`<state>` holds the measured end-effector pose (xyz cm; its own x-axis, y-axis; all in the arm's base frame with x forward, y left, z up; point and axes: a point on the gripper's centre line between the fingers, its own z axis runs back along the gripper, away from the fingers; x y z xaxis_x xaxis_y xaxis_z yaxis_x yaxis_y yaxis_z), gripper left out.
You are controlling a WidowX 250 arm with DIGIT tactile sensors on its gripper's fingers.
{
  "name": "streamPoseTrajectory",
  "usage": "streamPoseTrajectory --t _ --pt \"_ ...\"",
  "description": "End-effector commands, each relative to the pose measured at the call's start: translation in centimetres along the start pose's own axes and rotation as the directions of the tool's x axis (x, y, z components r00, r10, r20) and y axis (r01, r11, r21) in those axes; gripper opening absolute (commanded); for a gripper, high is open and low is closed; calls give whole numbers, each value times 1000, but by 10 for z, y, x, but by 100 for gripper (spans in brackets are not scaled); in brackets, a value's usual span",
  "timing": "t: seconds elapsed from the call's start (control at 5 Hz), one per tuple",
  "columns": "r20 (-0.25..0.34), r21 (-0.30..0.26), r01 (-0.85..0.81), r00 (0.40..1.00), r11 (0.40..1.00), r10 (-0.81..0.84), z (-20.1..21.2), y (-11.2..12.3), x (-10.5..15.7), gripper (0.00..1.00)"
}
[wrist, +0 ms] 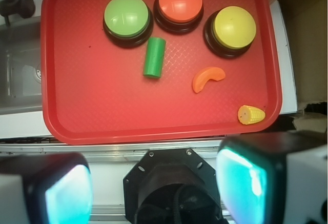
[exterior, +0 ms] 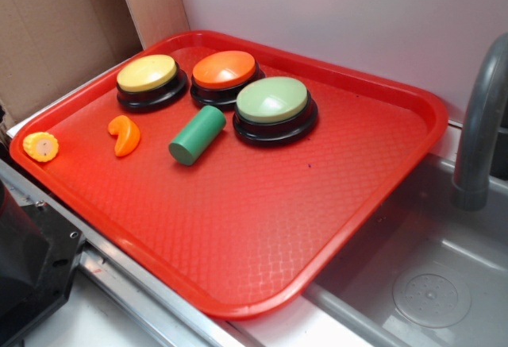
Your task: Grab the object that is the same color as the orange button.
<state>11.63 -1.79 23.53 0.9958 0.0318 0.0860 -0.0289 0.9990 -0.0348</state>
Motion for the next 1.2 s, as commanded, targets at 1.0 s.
streamPoseTrajectory --t 1.0 --pt "222 -53 -749 636 661 739 -129 96 51 100"
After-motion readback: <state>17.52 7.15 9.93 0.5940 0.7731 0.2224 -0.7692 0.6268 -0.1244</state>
